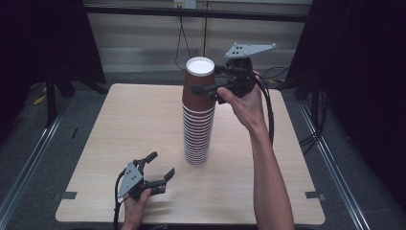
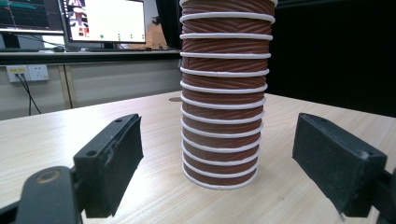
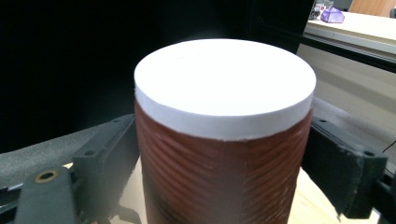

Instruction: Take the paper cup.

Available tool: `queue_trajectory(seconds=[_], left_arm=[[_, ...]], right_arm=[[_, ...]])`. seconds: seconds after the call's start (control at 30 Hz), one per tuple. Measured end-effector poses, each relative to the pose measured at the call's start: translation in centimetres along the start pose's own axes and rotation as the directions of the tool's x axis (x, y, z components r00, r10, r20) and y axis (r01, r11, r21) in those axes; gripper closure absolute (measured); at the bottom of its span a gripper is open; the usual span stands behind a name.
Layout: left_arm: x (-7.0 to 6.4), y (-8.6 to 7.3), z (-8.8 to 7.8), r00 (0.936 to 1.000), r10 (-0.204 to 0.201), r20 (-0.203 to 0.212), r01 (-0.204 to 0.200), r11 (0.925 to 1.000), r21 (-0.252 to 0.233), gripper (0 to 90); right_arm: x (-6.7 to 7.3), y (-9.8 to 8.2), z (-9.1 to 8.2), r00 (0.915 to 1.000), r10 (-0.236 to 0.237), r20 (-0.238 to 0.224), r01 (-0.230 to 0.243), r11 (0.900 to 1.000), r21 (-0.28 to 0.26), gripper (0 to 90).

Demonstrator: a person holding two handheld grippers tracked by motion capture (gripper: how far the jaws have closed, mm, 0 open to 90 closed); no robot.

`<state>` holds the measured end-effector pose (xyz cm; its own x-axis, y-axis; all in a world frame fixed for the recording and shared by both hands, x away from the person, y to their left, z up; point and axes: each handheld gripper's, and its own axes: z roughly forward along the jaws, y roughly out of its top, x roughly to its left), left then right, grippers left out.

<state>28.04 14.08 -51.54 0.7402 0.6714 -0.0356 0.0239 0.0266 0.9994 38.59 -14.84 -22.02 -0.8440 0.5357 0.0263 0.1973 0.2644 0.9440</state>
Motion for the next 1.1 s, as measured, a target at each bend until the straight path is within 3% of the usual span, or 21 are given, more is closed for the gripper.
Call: queue_trajectory(seconds=[0.43, 0.63, 0.77, 1.1], left_arm=[[0.0, 0.0, 0.0, 1.0, -0.001, -0.001, 0.001, 1.0, -0.001, 15.8], [0.0, 0.0, 0.0, 1.0, -0.002, -0.002, 0.002, 1.0, -0.003, 15.8], [0.0, 0.0, 0.0, 1.0, -0.002, -0.001, 0.002, 1.0, -0.002, 15.8], [0.0, 0.0, 0.0, 1.0, -0.001, -0.001, 0.001, 1.0, -0.001, 15.7]], right_arm=[[0.2, 0.3, 0.2, 0.9998, -0.011, 0.014, 0.011, 1.0, 0.011, 20.4], [0.3, 0.6, -0.1, 0.9997, -0.017, 0.019, 0.018, 1.0, -0.017, 20.8], [0.2, 0.8, -0.5, 0.9999, -0.005, 0.014, 0.006, 0.998, -0.069, 20.9], [0.3, 1.1, -1.1, 0.9998, 0.0, 0.021, 0.002, 0.994, -0.114, 21.3]])
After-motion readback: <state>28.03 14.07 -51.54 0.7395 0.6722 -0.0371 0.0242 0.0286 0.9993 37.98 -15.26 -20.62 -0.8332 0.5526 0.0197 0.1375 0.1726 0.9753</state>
